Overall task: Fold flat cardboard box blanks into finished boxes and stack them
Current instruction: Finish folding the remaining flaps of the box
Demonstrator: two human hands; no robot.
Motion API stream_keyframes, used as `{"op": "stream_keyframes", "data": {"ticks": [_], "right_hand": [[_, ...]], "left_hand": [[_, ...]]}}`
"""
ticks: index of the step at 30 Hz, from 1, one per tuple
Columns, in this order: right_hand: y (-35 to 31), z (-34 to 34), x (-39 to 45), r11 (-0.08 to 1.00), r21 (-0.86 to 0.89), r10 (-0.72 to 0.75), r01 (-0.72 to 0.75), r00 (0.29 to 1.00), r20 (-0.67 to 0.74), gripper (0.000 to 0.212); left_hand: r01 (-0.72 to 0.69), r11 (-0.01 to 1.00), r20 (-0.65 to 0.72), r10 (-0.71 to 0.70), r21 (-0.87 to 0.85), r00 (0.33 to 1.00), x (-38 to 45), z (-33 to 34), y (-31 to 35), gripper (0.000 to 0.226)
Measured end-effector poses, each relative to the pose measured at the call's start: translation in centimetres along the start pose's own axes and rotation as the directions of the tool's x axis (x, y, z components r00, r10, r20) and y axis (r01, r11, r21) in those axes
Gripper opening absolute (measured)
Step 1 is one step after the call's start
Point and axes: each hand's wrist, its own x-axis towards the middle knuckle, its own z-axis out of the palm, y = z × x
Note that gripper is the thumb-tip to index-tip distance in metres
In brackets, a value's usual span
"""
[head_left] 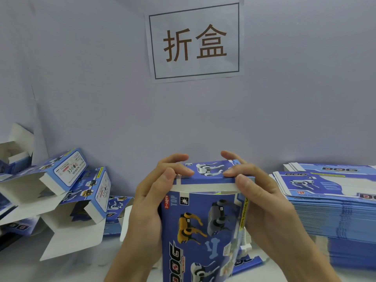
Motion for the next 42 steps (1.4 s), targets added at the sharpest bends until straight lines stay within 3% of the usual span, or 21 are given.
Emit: {"op": "stream_keyframes", "data": {"ticks": [3,6,8,14,18,27,30,32,35,39,42], "right_hand": [[0.2,-0.1,0.0,1.0,0.008,0.011,-0.012,0.999,0.033,0.007],[0.4,-0.2,0.2,0.999,-0.032,0.011,-0.008,0.996,0.09,0.042],[0.5,-0.3,0.3,1.0,-0.023,0.005,-0.003,0.994,0.105,0.049],[0.7,-0.5,0.6,0.971,-0.208,-0.113,0.116,0.993,0.03,0.047],[0.5,-1.0,0.4,0.997,-0.043,-0.064,0.068,0.995,0.076,0.02],[0.5,-1.0,0.3,1.0,-0.004,-0.002,0.003,0.999,0.04,0.02],[0.7,-1.3,0.3,1.0,-0.013,-0.022,0.023,0.998,0.056,0.018],[0.9,-1.4,0.5,0.995,-0.081,-0.05,0.055,0.997,0.056,0.014],[1.4,-1.3,0.8,0.977,-0.18,-0.104,0.114,0.992,0.066,0.022],[1.9,-1.1,1.0,0.947,-0.253,-0.18,0.199,0.979,0.095,0.031],[2.0,-1.4,1.1,0.924,-0.306,-0.203,0.23,0.972,0.117,0.041]], "left_hand": [[0.007,0.999,0.067,-0.011,0.048,0.998,-0.2,-0.3,0.4,0.04],[0.013,0.99,0.086,-0.025,0.138,0.996,-0.3,-0.6,0.6,0.042],[-0.003,0.988,0.072,-0.008,0.152,0.997,-0.2,-0.4,0.7,0.041],[-0.06,0.973,-0.027,0.068,0.221,0.997,0.2,0.4,0.4,0.041],[-0.059,0.972,-0.058,0.074,0.228,0.996,0.1,0.5,0.3,0.015],[-0.022,0.972,-0.045,0.033,0.233,0.998,0.2,0.2,-0.1,0.012],[-0.071,0.949,-0.036,0.086,0.306,0.996,0.2,0.1,0.1,0.005],[-0.204,0.821,0.026,0.225,0.533,0.974,0.3,-0.3,0.7,0.015],[-0.386,0.495,0.212,0.372,0.778,0.904,0.6,-0.6,1.7,0.015],[-0.442,0.18,0.383,0.286,0.879,0.878,0.8,0.3,1.8,0.04],[-0.447,0.126,0.391,0.317,0.886,0.864,0.9,0.3,1.1,0.04]]}}
